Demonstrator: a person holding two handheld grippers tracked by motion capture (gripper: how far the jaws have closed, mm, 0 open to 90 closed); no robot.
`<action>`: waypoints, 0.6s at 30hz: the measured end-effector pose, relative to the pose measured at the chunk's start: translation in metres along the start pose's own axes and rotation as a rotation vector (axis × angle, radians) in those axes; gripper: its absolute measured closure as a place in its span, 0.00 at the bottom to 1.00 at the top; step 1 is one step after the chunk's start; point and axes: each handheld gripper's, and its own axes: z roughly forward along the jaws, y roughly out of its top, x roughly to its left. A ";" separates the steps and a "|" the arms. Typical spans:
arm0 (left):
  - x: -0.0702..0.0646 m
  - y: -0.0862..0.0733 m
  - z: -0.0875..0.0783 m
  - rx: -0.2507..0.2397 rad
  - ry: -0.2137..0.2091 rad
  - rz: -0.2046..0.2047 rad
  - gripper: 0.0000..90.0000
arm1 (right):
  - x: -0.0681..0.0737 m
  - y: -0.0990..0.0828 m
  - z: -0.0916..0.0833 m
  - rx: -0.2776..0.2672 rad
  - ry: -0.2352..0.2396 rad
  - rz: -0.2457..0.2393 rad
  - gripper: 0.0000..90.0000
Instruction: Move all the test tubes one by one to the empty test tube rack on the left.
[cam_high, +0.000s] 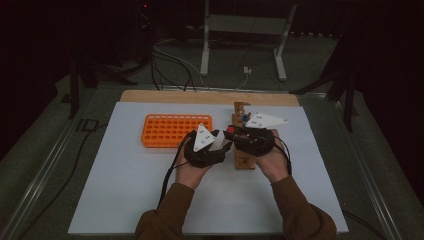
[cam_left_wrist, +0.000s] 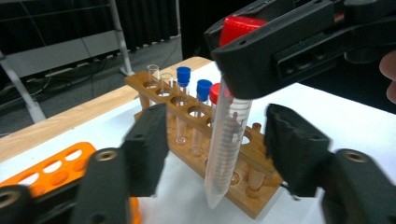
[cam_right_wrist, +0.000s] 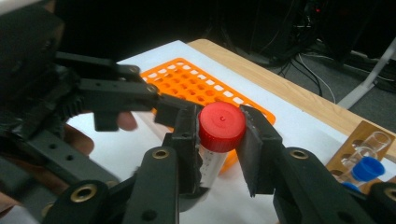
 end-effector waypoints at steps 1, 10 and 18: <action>0.000 0.000 0.001 0.003 -0.002 -0.003 0.54 | 0.000 0.000 0.000 0.001 0.002 0.000 0.78; -0.001 -0.001 0.003 -0.003 -0.028 0.006 0.80 | 0.003 -0.001 0.002 0.004 0.011 -0.001 0.78; 0.002 -0.001 0.002 -0.009 -0.004 0.014 0.83 | 0.001 -0.004 -0.001 -0.054 0.037 0.019 0.37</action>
